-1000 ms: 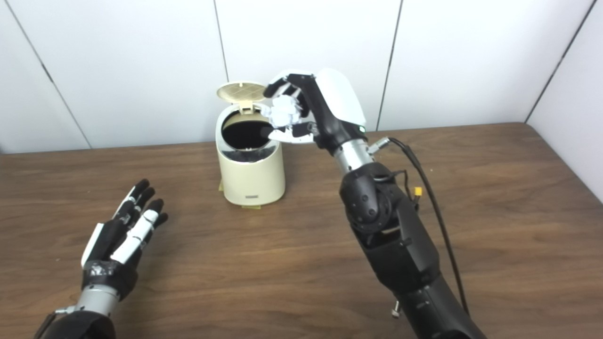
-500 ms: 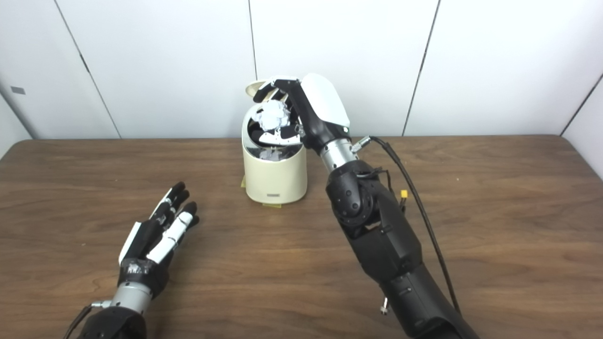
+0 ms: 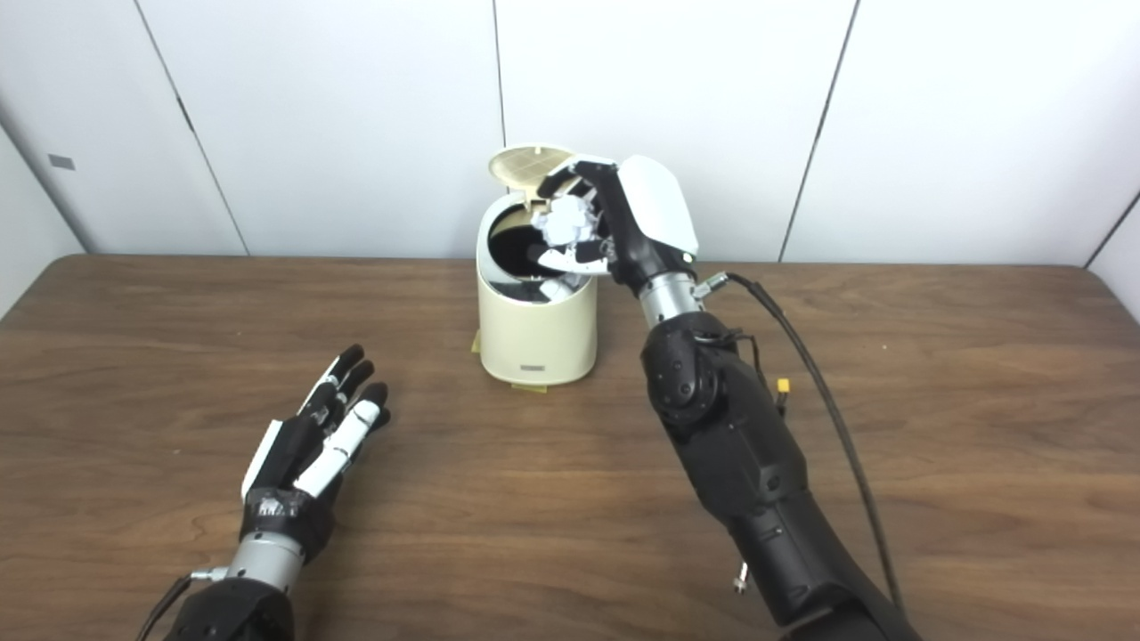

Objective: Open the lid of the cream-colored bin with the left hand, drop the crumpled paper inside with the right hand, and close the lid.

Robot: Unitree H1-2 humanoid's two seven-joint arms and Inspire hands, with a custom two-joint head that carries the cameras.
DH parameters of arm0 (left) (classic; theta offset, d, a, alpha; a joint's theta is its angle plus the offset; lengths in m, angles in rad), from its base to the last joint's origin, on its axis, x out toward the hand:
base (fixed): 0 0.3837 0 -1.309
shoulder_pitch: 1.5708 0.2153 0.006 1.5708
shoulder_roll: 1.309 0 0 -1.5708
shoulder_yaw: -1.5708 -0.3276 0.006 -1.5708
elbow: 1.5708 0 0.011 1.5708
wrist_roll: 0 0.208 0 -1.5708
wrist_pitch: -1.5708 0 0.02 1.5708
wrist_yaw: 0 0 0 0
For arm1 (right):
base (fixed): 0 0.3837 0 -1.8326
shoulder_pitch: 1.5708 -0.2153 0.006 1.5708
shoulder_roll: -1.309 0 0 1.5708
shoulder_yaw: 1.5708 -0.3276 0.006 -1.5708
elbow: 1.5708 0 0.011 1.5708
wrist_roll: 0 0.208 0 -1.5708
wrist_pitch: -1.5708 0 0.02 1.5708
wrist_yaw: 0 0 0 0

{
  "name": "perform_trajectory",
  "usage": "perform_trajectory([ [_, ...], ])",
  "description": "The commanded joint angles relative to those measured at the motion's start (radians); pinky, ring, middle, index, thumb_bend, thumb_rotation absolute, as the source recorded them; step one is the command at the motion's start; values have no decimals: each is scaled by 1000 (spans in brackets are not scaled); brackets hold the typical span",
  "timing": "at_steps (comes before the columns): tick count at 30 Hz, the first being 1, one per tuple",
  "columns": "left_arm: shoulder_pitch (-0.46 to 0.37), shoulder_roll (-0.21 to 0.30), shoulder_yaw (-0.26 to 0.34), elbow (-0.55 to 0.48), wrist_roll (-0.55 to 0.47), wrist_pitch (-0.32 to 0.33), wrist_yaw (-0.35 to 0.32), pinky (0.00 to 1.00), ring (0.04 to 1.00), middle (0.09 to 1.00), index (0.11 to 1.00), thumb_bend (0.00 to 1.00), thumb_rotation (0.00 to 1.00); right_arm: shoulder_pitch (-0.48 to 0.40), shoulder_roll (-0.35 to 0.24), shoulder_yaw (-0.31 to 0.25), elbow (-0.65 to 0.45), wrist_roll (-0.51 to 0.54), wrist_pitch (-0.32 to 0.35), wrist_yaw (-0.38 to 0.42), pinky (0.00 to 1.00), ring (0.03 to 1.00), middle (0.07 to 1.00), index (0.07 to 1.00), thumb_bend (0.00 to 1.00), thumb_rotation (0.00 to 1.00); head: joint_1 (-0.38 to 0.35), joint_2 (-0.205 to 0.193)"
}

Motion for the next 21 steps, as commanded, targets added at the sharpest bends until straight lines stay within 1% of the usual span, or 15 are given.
perform_trajectory([
  [1, -18, -7, 1, -21, -7, -38, -1, 913, 938, 969, 1000, 605, 418, -45, 4, -11, -13, 5, -41, -39, 400, 385, 494, 566, 508, 0, 1, 0],
  [3, -19, -8, 0, -20, -5, -38, -1, 914, 939, 971, 1000, 597, 411, -46, 4, -6, -13, 3, -37, -39, 452, 400, 496, 562, 511, 0, 1, -2],
  [4, -21, -7, -2, -16, -4, -40, -3, 915, 942, 973, 1000, 600, 411, -47, 5, -3, -14, 3, -35, -37, 461, 407, 504, 552, 513, 0, 1, -4],
  [5, -23, -7, -2, -12, -6, -43, -6, 917, 944, 975, 1000, 605, 413, -47, 5, 1, -15, 3, -36, -34, 458, 478, 566, 524, 517, 64, 1, -4],
  [7, -27, -6, -1, -3, -13, -53, -11, 920, 946, 979, 1000, 601, 399, -50, 6, 6, -13, 6, -41, -29, 476, 561, 634, 501, 521, 122, -2, -7],
  [8, -29, -6, -1, 0, -14, -57, -13, 919, 944, 979, 1000, 598, 396, -51, 5, 9, -14, 8, -42, -24, 485, 578, 648, 579, 684, 114, -2, -7],
  [9, -30, -5, -2, 4, -14, -62, -15, 919, 943, 980, 1000, 596, 394, -53, 5, 12, -13, 6, -42, -23, 487, 586, 655, 621, 768, 112, -3, -9],
  [10, -31, -5, -3, 6, -13, -65, -15, 916, 942, 980, 1000, 593, 390, -55, 5, 14, -12, 5, -42, -23, 483, 581, 653, 646, 827, 111, -3, -10],
  [11, -32, -5, -4, 7, -12, -66, -14, 912, 938, 978, 1000, 591, 386, -56, 5, 16, -11, 4, -42, -23, 476, 575, 649, 656, 857, 109, -3, -10],
  [18, -33, -10, -7, 5, -5, -60, -3, 906, 939, 982, 1000, 604, 387, -50, 4, 20, -25, 8, -21, -2, 472, 556, 631, 665, 885, 113, -6, -12],
  [21, -35, -11, -9, 10, 0, -64, -1, 908, 941, 982, 1000, 608, 396, -50, 1, 20, -28, 6, -14, 7, 485, 565, 631, 659, 891, 109, -6, -12],
])
